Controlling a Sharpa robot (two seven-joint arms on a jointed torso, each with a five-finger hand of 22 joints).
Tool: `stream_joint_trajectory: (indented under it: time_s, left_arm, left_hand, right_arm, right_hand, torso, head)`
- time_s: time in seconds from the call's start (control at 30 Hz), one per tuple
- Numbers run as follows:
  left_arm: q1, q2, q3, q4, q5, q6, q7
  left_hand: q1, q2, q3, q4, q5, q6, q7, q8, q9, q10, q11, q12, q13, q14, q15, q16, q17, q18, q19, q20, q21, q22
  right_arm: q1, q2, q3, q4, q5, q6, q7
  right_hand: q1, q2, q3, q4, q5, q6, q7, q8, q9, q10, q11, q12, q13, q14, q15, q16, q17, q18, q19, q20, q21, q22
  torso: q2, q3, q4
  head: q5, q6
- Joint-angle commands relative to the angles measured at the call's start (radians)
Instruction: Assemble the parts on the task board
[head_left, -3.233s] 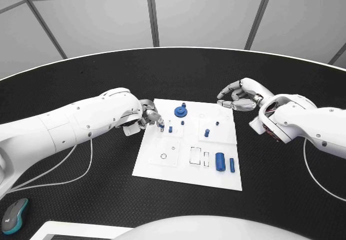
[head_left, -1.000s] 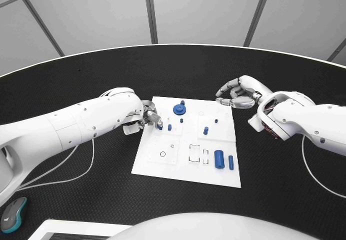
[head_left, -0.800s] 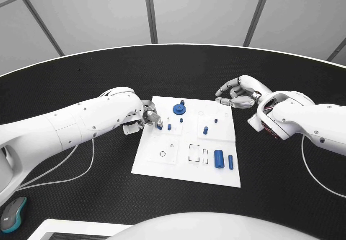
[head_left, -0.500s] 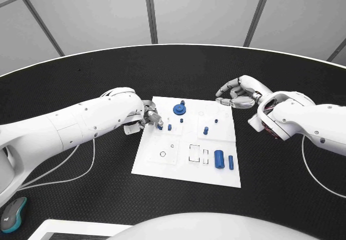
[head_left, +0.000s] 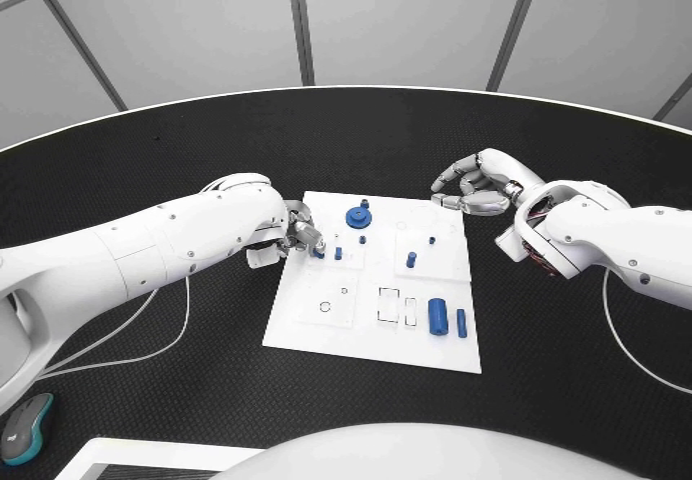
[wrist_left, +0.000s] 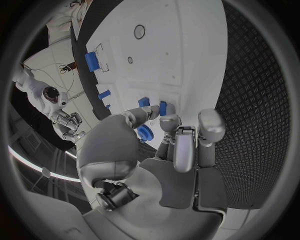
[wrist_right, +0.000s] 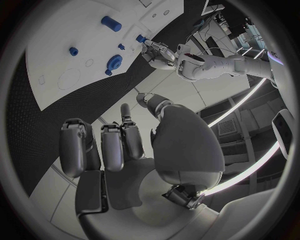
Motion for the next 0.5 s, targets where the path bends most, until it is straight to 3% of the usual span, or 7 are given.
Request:
stream_joint_trajectory:
  time_s: [0.03, 0.5]
  left_arm:
    - [0.000, 0.002, 0.000, -0.001, 0.000, -0.002, -0.002]
    - [-0.002, 0.013, 0.000, -0.010, 0.000, -0.011, -0.006]
  left_hand:
    - [-0.001, 0.003, 0.107, -0.111, 0.004, 0.023, -0.014, 0.002, -0.001, 0.020, -0.013, 0.004, 0.002, 0.084, -0.005, 0.004, 0.182, -0.018, 0.007, -0.001, 0.005, 0.000]
    - [-0.002, 0.008, 0.086, -0.103, 0.003, 0.030, -0.018, 0.005, -0.006, 0.038, -0.016, 0.013, 0.023, 0.089, -0.007, 0.011, 0.201, -0.023, 0.019, -0.002, 0.017, 0.024]
  right_arm:
    - [0.000, 0.000, 0.000, 0.000, 0.000, 0.000, 0.000]
    - [0.000, -0.001, 0.000, 0.002, 0.000, 0.000, 0.000]
  right_hand:
    - [-0.006, 0.001, 0.007, -0.001, 0.002, -0.008, 0.000, 0.004, -0.001, 0.002, -0.007, 0.003, 0.121, 0.074, -0.009, -0.003, 0.133, 0.011, 0.033, -0.005, -0.006, 0.124]
    - [-0.006, 0.001, 0.008, -0.001, 0.003, -0.009, 0.000, 0.005, -0.001, 0.002, -0.007, 0.002, 0.121, 0.074, -0.009, -0.003, 0.133, 0.011, 0.033, -0.005, -0.006, 0.125]
  torso:
    - [0.000, -0.0001, 0.0002]
    - [0.001, -0.0001, -0.0002]
  head:
    - [-0.001, -0.001]
    - [-0.003, -0.003]
